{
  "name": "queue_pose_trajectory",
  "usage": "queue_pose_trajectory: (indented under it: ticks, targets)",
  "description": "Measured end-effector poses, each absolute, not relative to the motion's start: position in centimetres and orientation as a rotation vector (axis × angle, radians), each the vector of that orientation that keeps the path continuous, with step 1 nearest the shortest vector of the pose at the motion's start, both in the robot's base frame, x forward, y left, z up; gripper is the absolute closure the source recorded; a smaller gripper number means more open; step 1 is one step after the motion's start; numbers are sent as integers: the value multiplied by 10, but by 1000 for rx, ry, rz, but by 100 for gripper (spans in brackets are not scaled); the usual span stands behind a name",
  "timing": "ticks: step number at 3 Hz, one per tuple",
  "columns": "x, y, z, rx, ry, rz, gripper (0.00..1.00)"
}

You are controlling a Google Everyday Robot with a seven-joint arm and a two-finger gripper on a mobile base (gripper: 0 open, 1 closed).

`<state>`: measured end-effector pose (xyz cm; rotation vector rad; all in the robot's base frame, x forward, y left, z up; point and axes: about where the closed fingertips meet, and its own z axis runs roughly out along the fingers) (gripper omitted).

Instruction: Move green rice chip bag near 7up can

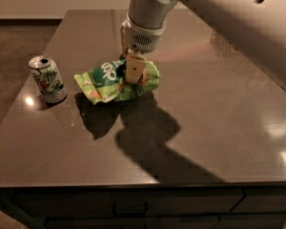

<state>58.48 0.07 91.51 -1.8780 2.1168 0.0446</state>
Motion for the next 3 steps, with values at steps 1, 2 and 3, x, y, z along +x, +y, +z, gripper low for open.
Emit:
queue_pose_trajectory:
  ticks: [1,2,3]
  targets:
    - [583,12,907,-1840,2151,48,83]
    - [579,16,901,-1807,2176,34,61]
    - [579,16,900,-1808,2176,34,38]
